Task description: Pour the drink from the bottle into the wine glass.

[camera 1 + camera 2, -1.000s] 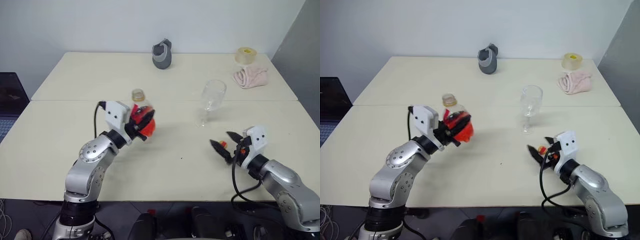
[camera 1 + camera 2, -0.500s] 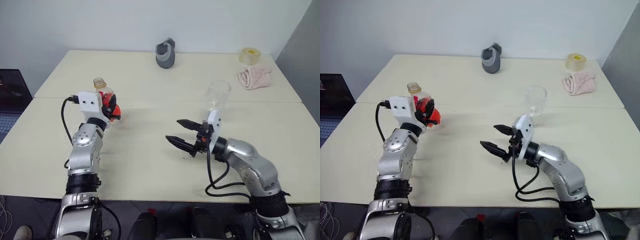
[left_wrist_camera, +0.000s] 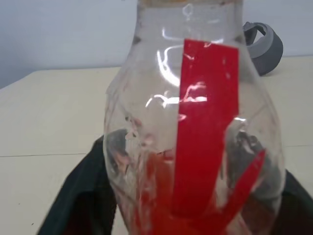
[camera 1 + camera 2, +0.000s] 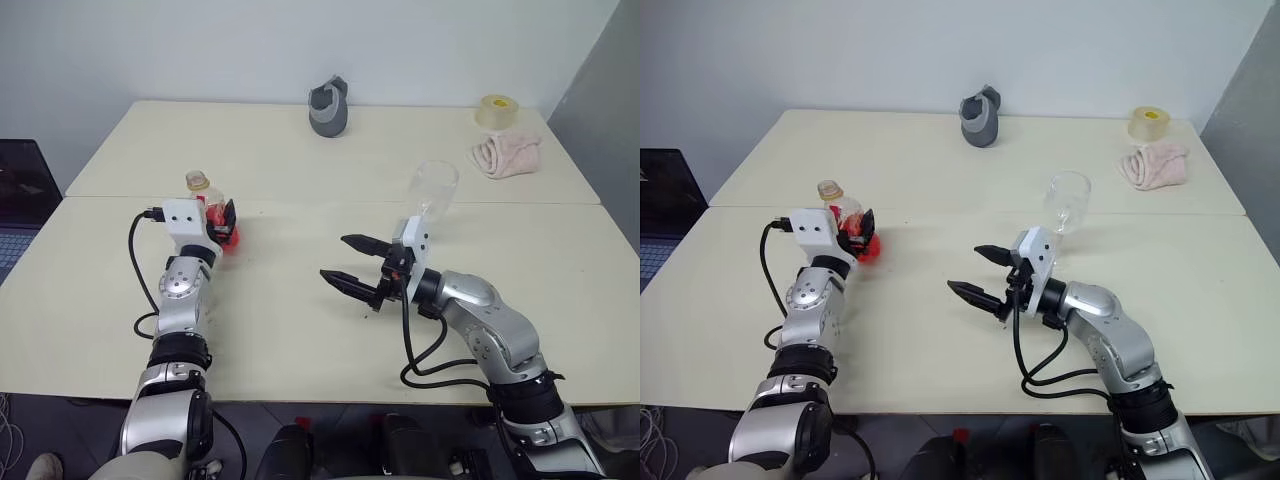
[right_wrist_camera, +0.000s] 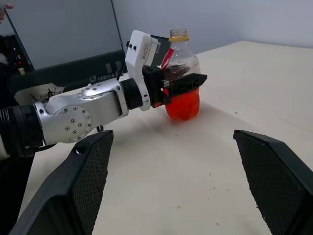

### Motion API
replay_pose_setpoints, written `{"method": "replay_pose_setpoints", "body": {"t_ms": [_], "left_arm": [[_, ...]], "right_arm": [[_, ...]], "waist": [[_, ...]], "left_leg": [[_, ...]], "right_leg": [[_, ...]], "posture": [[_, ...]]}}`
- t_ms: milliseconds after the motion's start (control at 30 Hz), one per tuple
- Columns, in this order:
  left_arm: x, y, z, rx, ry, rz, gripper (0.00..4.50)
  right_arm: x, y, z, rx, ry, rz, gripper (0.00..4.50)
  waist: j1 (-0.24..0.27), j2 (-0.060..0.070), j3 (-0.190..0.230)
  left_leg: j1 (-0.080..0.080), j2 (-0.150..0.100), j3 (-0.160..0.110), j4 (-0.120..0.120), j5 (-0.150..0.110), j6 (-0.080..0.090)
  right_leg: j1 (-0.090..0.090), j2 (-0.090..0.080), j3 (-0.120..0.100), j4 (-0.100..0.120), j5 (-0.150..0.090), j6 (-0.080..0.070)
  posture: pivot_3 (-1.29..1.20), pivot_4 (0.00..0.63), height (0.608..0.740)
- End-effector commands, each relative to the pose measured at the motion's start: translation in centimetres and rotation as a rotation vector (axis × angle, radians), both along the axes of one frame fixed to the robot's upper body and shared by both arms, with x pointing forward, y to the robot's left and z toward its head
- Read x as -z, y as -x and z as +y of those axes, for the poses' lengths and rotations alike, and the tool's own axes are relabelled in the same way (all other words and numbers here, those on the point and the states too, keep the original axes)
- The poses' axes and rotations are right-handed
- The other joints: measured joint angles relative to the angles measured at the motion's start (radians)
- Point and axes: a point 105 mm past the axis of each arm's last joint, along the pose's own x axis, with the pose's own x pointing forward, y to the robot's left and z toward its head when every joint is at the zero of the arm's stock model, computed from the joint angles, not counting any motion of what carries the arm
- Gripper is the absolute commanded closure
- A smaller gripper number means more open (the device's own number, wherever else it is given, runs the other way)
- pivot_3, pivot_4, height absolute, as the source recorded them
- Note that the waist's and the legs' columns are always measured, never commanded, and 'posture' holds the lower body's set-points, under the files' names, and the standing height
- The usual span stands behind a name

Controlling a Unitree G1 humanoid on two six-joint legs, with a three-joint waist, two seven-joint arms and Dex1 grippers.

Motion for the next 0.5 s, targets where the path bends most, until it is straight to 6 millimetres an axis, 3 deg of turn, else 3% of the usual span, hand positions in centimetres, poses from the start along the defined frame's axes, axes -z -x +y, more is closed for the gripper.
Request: {"method": "replay_pose_setpoints", "body": {"t_ms": [33,67,500], "left_arm": [[-1.4,0.5,0.8,-0.011,-0.008,-0.05,0.27],[-1.2,0.8,0.9,-0.013,-0.001,-0.047,0.04],[-0.4,7.4,-0.2,0.039,0.014,0.048,0.04]], "right_arm": [[-1.0,0.1,-0.2,0.005,-0.009,-0.062,0.28],[-0.8,0.1,-0.3,0.005,-0.002,-0.063,0.28],[0.3,1.1,-1.4,0.03,-0.001,-0.03,0.28]], "waist": [[0.0,0.0,0.0],[-0.001,0.0,0.0],[0.0,0.0,0.0]], "left_leg": [[0.0,0.0,-0.001,0.0,0.0,0.0],[0.0,0.0,-0.001,0.0,0.0,0.0],[0.0,0.007,-0.003,0.0,-0.002,0.003]], "right_leg": [[0.0,0.0,0.0,0.0,0.0,0.0],[0.0,0.0,0.0,0.0,0.0,0.0],[0.001,-0.001,0.0,0.0,0.0,0.0]], "posture": [[0.0,0.15,0.74],[0.0,0.15,0.74],[0.0,0.15,0.74]]}}
